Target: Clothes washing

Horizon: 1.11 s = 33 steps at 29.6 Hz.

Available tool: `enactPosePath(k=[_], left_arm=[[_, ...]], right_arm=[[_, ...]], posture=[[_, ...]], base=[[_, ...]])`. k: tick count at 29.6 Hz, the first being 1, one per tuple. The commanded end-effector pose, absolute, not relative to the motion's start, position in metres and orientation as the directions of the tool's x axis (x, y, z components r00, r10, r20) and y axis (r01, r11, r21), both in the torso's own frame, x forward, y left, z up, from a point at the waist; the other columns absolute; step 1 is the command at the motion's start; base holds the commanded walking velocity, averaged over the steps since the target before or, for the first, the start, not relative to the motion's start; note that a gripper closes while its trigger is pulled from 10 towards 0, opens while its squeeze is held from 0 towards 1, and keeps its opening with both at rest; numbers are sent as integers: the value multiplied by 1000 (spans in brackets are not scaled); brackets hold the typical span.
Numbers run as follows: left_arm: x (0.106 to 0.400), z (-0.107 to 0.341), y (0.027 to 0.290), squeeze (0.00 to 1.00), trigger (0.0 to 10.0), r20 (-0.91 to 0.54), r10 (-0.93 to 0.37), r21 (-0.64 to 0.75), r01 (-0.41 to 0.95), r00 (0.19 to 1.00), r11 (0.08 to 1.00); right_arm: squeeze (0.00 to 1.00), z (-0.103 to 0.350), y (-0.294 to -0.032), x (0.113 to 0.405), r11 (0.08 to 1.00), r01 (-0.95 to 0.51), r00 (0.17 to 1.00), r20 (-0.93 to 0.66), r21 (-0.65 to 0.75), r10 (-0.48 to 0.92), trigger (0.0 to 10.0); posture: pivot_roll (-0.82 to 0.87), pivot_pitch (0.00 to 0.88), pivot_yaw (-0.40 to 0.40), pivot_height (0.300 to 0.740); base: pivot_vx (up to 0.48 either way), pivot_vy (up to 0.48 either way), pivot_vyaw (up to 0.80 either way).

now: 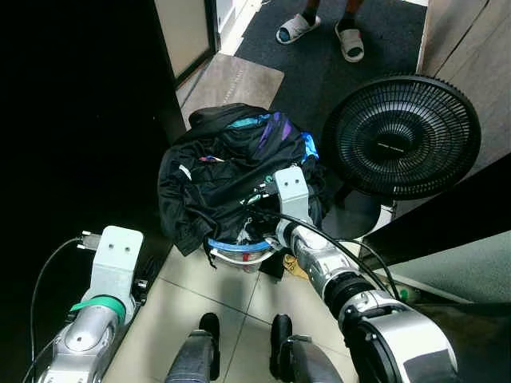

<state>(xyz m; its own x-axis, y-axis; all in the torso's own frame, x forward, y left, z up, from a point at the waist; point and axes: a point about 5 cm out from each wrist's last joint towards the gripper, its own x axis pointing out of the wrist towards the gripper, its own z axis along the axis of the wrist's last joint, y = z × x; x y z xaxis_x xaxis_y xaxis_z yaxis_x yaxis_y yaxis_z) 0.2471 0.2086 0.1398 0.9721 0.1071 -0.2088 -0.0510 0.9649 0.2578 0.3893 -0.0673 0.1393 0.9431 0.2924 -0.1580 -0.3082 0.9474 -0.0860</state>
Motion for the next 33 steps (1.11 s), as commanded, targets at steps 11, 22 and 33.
enactPosePath(k=[11, 22, 33], left_arm=[[232, 131, 213, 0, 10000, -276, 123, 275, -44, 953, 960], [226, 133, 216, 0, 10000, -281, 147, 285, -63, 948, 956], [217, 136, 222, 0, 10000, -285, 173, 297, -85, 943, 951]], right_arm=[[0, 120, -79, 384, 970, -232, 953, -217, -75, 211, 6824], [0, 172, -76, 401, 989, -147, 989, 4, -1, 147, 10000], [0, 166, -50, 395, 973, -232, 972, -46, -6, 232, 10000]], posture=[[437, 572, 60, 740], [463, 572, 45, 740], [507, 588, 42, 740]], base=[[0, 0, 0], [0, 0, 0], [0, 0, 0]])
